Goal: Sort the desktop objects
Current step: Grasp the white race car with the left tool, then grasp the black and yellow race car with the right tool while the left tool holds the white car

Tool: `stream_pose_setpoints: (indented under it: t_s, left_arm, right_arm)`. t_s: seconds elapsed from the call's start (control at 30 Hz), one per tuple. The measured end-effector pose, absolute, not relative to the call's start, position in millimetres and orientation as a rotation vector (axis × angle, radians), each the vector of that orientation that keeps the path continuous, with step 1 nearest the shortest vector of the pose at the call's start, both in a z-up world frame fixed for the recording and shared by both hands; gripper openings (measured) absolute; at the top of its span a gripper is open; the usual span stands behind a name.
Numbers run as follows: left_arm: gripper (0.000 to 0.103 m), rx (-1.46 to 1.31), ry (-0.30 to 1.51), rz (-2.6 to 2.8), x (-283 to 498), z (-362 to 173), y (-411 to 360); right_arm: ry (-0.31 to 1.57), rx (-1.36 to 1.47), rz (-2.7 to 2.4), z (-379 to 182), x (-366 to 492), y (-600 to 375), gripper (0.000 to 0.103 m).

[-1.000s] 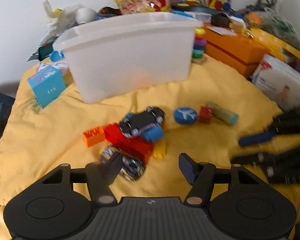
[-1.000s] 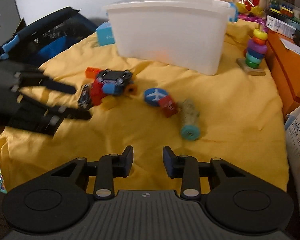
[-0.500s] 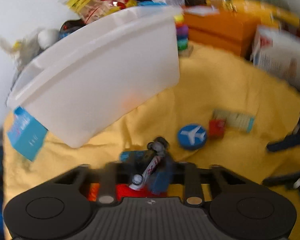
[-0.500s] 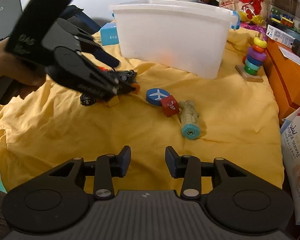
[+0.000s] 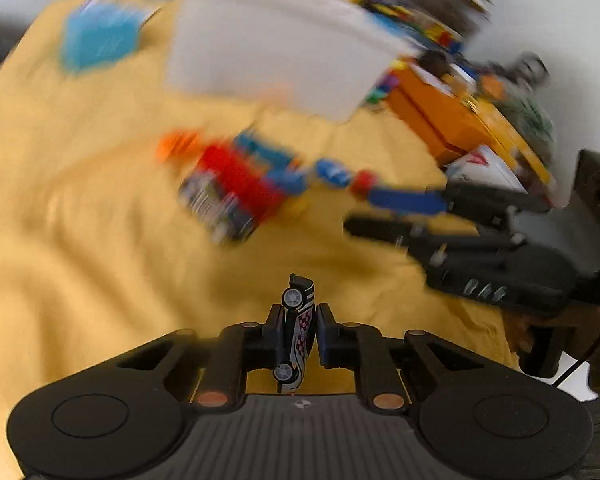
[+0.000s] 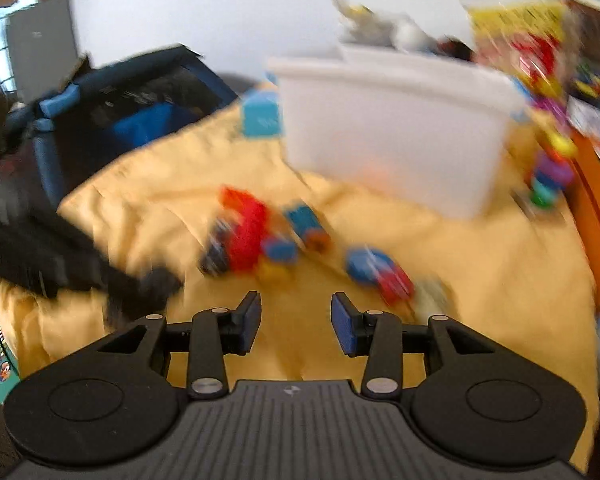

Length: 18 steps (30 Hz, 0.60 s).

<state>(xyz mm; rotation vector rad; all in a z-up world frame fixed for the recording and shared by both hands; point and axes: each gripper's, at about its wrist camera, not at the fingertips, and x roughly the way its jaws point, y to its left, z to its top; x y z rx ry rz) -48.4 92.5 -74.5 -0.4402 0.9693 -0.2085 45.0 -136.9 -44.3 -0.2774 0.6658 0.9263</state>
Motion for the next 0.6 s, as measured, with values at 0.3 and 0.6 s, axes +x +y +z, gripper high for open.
stream_pose_setpoints:
  t_s: [0.3, 0.6]
  left_arm:
    - [0.054, -0.422, 0.892, -0.125, -87.3, -71.5, 125.7]
    - [0.054, -0.379, 0.894, -0.189, -93.6, -68.8, 124.1]
  right_arm:
    - [0.707, -0.371, 1.034, -58.2, 39.3, -35.8, 0.042]
    - [0.765, -0.473, 0.891, -76.6, 39.6, -20.2, 0.033]
